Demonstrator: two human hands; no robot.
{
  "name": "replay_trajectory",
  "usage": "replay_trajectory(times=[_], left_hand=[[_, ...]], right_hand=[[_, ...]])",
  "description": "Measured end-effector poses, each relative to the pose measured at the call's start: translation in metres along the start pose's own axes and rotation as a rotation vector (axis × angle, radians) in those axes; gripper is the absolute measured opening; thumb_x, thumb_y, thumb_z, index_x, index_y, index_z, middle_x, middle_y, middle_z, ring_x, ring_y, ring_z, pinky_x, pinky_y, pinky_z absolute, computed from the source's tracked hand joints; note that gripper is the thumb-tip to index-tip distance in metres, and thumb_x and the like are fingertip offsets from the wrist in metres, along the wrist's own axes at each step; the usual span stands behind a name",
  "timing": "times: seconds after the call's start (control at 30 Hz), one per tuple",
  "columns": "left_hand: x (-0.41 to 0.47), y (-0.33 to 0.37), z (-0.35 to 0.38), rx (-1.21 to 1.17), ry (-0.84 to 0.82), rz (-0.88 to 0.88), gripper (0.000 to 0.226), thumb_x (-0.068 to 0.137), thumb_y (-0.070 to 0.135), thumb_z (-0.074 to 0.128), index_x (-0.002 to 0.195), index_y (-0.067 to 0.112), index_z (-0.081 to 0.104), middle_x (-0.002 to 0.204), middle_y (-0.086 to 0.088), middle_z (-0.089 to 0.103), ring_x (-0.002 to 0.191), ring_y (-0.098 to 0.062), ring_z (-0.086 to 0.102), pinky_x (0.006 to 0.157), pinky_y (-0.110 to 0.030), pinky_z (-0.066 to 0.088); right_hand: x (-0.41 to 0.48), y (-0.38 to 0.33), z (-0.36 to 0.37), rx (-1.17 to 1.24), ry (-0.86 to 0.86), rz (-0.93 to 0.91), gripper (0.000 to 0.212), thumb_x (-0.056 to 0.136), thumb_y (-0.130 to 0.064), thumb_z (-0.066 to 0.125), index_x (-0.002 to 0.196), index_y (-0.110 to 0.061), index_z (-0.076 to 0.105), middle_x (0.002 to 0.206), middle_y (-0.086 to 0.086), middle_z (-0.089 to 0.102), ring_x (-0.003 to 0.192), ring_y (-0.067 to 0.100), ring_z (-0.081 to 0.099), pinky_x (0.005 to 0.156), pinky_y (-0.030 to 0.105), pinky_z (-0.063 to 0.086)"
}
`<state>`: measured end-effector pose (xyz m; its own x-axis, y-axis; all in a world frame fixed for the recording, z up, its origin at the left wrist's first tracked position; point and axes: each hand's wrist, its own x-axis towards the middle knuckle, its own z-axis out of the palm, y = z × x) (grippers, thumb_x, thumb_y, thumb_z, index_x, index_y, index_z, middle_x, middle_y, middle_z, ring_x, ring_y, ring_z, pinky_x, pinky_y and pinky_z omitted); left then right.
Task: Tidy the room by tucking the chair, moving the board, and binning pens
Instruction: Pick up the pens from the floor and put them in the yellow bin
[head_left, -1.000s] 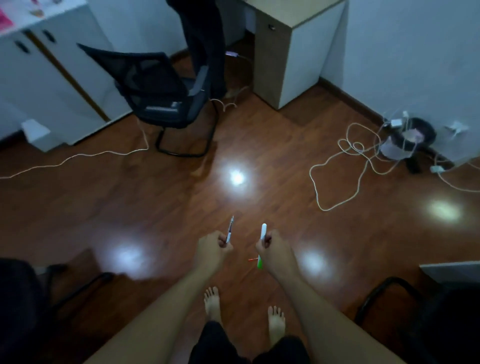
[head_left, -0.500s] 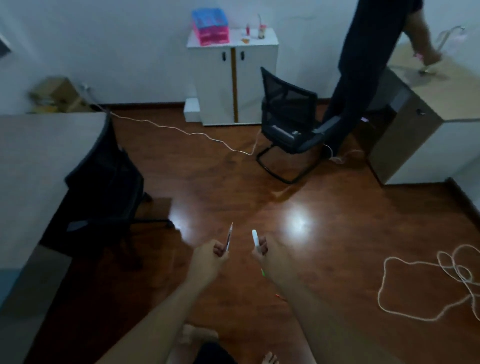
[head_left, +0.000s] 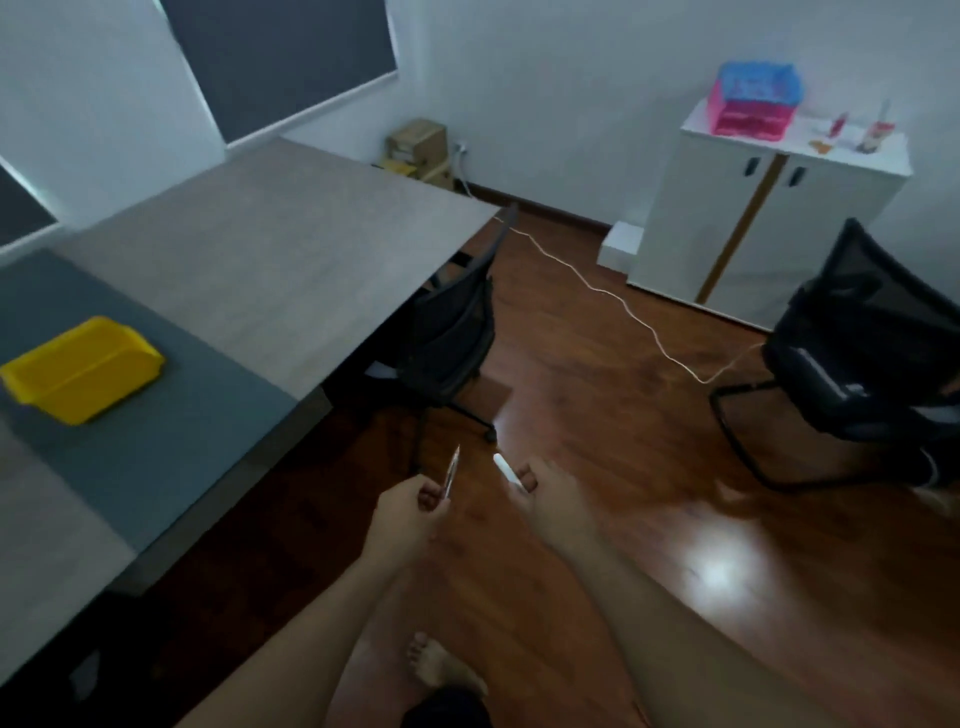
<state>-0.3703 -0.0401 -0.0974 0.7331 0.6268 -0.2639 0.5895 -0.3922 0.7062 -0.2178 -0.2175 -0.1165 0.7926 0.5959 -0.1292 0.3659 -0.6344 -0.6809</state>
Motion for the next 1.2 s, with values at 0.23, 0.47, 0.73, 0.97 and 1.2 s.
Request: replay_trajectory(times=[0.23,0.47,0.73,0.97,1.2], left_hand=[[0.062,-0.063,-0.095,-0.075,0.164,-0.169,0.004,0.096,0.030,0.074,0.098,0.030,0.070,0.090,0.007,0.073,0.074,-0.011,0.073,0.064,-0.025,0.063],[0.103,-0.120,-0.179,-0.090,0.299,-0.209,0.003,0.096,0.034,0.074,0.095,0.032,0.072,0.086,0.007,0.071,0.075,-0.011,0.068,0.063,-0.028,0.058],[0.112,-0.186,-0.238,-0.152,0.436,-0.362,0.005,0.094,0.024,0.074,0.098,0.025,0.077,0.087,0.009,0.074,0.077,-0.006,0.067,0.069,-0.032,0.054],[0.135,-0.233,-0.279,-0.190,0.550,-0.496,0.007,0.094,0.022,0.071,0.099,0.022,0.076,0.094,0.004,0.072,0.075,-0.016,0.066,0.062,-0.027,0.049],[0.188,-0.267,-0.329,-0.278,0.619,-0.555,0.014,0.095,0.018,0.072,0.106,0.024,0.076,0.100,0.005,0.072,0.064,-0.006,0.058,0.056,-0.019,0.040]], right_hand=[[0.104,-0.100,0.064,-0.032,-0.183,-0.197,0.009,0.091,-0.040,0.067,0.095,-0.037,0.059,0.091,-0.011,0.056,0.080,0.010,0.058,0.069,0.039,0.053],[0.172,-0.185,0.121,-0.035,-0.263,-0.308,0.011,0.096,-0.034,0.069,0.093,-0.037,0.059,0.089,-0.009,0.062,0.075,0.007,0.060,0.060,0.031,0.047],[0.223,-0.249,0.190,-0.048,-0.411,-0.377,0.005,0.101,-0.033,0.066,0.101,-0.033,0.061,0.086,-0.011,0.067,0.073,0.009,0.065,0.059,0.033,0.053],[0.288,-0.306,0.258,-0.038,-0.486,-0.449,0.008,0.101,-0.040,0.065,0.100,-0.032,0.064,0.079,-0.008,0.066,0.074,0.016,0.065,0.066,0.040,0.053],[0.373,-0.376,0.312,-0.034,-0.608,-0.477,0.015,0.102,-0.032,0.064,0.114,-0.024,0.070,0.100,0.000,0.074,0.090,0.022,0.068,0.075,0.035,0.050]])
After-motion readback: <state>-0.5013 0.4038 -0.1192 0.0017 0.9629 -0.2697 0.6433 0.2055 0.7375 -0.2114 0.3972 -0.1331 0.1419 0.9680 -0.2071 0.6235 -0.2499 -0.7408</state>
